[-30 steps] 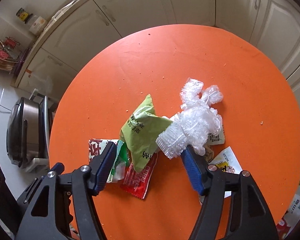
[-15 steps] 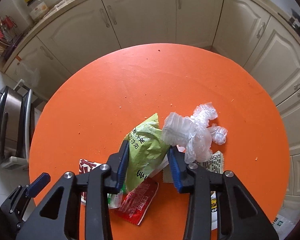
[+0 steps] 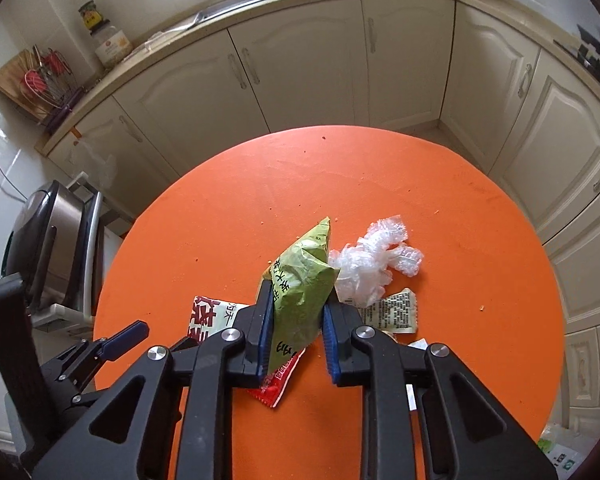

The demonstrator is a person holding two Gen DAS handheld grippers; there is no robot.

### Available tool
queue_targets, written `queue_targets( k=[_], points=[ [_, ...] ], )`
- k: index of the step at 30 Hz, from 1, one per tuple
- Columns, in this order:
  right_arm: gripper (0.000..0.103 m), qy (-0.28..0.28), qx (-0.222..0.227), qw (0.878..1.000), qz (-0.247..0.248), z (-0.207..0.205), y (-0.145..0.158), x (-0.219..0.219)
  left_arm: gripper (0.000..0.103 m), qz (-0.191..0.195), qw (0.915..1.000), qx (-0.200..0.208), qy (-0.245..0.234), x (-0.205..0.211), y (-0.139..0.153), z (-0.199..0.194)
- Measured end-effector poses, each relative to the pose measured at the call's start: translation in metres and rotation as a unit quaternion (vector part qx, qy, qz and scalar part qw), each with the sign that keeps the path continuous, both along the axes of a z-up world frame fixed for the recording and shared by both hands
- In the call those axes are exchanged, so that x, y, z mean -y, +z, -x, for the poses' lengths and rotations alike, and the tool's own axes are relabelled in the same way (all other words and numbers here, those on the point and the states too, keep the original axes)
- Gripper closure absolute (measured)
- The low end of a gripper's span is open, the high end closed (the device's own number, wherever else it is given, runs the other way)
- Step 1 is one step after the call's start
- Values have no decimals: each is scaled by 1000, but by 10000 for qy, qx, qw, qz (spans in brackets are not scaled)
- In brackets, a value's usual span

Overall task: Collect trash
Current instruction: 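Grasp the white-and-red noodle packet with the left gripper while the right holds the green packet, then carry the green and noodle packets over the blue bucket and open both grippers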

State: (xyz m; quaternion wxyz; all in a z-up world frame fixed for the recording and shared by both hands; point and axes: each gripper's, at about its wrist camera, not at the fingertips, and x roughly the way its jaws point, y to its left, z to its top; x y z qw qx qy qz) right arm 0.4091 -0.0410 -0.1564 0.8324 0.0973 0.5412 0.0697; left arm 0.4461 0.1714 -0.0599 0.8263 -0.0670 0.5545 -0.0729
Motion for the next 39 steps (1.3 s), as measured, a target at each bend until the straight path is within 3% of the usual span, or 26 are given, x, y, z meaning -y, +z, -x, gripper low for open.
queue_targets(
  k=[9,12,16,20,26,39],
  points=[
    [82,-355,399,9986,-58,25,29,54,37,-141,9997,-171,-138,33,-15,-20],
    [82,-414,404,9983,-29,27,26,65,38,-179,9995,-201,-158,34,-23,-25],
    [82,-436,303,9986,-82,27,16,72,49,-284,9995,-16,-168,35,-22,-23],
    [82,-494,145,9986,-105,25,3,80,50,-345,9993,22,-174,43,-22,-15],
    [82,-627,-26,9979,-130,30,-8,91,50,-454,9981,370,-168,49,-1,0],
    [82,-854,11,9960,-266,81,6,117,50,-518,9942,862,-390,87,43,57]
  ],
)
